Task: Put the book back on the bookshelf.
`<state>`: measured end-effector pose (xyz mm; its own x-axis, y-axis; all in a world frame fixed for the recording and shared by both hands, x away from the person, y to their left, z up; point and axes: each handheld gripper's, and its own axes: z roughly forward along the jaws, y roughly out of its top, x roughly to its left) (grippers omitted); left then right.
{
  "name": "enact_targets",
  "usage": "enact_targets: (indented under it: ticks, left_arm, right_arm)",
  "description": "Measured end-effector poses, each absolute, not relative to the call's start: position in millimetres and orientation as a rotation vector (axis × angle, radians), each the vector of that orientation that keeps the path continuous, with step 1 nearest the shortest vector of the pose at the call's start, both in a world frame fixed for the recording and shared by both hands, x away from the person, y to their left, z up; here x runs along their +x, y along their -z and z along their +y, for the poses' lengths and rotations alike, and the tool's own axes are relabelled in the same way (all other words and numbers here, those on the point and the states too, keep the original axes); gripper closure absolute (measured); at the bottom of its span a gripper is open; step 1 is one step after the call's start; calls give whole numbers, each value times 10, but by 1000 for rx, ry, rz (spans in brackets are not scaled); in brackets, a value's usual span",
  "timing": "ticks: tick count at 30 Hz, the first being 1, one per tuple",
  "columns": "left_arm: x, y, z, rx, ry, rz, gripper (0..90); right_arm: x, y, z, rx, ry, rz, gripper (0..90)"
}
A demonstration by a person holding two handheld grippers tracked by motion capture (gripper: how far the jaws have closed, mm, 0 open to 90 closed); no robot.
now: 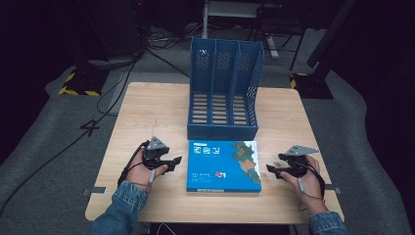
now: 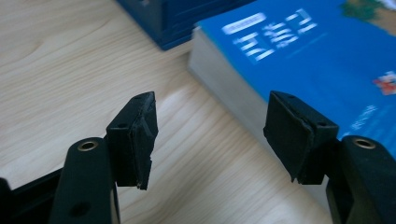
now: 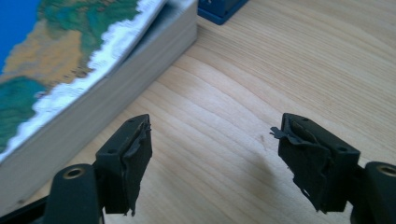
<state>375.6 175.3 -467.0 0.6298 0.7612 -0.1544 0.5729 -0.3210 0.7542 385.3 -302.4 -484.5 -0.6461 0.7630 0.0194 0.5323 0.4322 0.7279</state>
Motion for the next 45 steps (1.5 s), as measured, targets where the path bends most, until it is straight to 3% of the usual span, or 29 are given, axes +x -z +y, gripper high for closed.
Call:
enact_targets:
  ticks: [4,8,13,15,22,31,35,45]
  left_arm:
    - [3685,4651,1519,2003,-183,954,349]
    - [3695,4682,1421,2011,-159,949,344]
    - [3780,4792,1304,2049,-130,1007,333]
    - [3807,4841,1286,2062,-116,1028,312]
    - [3859,4920,1270,2000,-8,1086,246]
    - [3824,4908,1237,2010,-65,1077,236]
    - [3795,4866,1232,2021,-118,1068,290]
    - [3714,4723,1279,1983,-173,964,561]
  right_arm:
    - [3766,4765,-2927,1059,-1114,2433,244]
    - [3671,4699,-2790,982,-1199,2468,228]
    - [3572,4744,-2522,889,-1269,2542,206]
    - [3540,4762,-2440,865,-1245,2555,148]
    - [3514,4783,-2356,800,-1220,2532,163]
    - [3498,4842,-2294,786,-1217,2473,149]
    - [3495,4856,-2286,789,-1231,2457,149]
    - [3511,4876,-2266,783,-1250,2443,148]
